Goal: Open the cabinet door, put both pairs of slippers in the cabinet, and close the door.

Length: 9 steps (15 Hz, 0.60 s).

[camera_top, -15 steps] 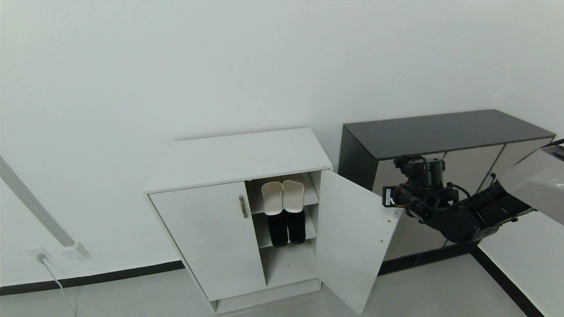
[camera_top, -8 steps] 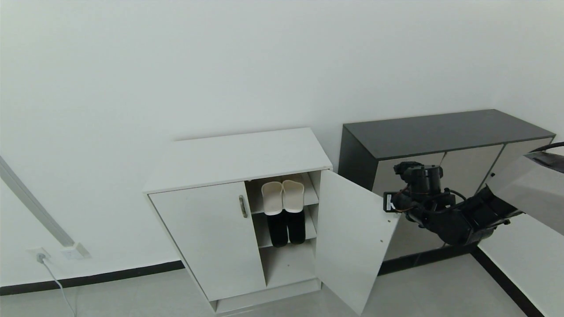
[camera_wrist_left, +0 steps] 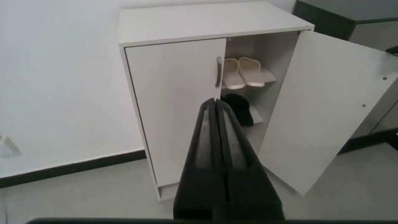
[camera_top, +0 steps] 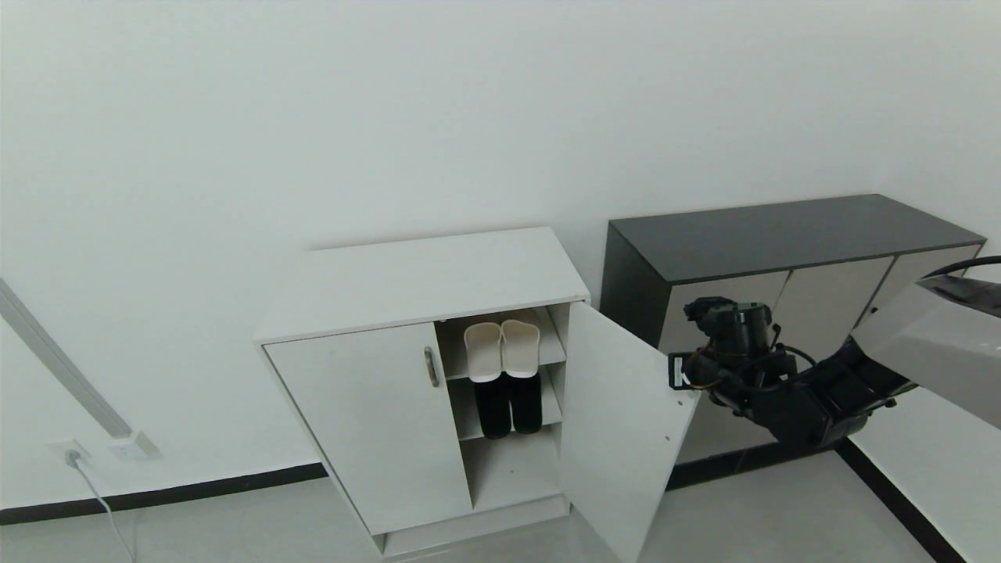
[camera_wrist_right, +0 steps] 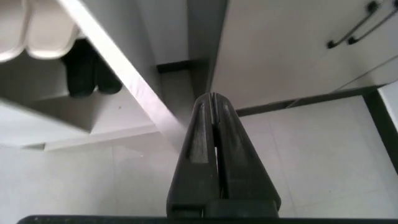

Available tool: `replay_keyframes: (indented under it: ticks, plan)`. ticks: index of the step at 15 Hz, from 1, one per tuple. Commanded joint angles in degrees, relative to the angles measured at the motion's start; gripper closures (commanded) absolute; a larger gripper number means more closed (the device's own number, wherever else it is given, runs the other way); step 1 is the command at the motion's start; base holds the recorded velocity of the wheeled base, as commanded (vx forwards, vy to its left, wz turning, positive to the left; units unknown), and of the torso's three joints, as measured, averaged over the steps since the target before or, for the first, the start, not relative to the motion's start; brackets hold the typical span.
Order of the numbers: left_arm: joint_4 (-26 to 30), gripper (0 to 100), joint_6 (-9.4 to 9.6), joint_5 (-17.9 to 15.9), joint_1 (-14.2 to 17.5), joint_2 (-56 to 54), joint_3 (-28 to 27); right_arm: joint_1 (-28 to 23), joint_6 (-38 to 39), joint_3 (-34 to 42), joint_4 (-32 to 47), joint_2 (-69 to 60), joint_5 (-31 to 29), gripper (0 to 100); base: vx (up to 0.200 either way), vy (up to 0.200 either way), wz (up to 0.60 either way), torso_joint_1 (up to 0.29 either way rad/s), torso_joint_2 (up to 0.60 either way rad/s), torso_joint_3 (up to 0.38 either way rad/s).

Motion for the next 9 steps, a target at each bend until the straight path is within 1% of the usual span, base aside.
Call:
replay_keyframes:
  ticks: [1,3,4,5,9]
  plan:
    - [0.0,100,-0.03,0.0,0.0,0.1,0.0,1.9,0.0,1.2,-0.2,-0.9,-0.2,100,0.000,0.000,0.00,0.000,0.00,0.000]
    - [0.0,100,-0.03,0.0,0.1,0.1,0.0,4.1,0.0,2.6,-1.1,-1.3,-0.3,100,0.000,0.000,0.00,0.000,0.00,0.000]
    - [0.0,100,-0.03,0.0,0.1,0.1,0.0,4.1,0.0,2.6,-1.1,-1.3,-0.3,100,0.000,0.000,0.00,0.000,0.00,0.000]
    - [0.0,100,-0.03,0.0,0.0,0.1,0.0,7.3,0.2,4.1,-1.4,-1.7,-0.3,100,0.000,0.000,0.00,0.000,0.00,0.000]
    - [0.0,100,-0.03,0.0,0.0,0.1,0.0,13.6,1.3,6.6,-3.2,-2.6,-0.2,100,0.000,0.000,0.00,0.000,0.00,0.000]
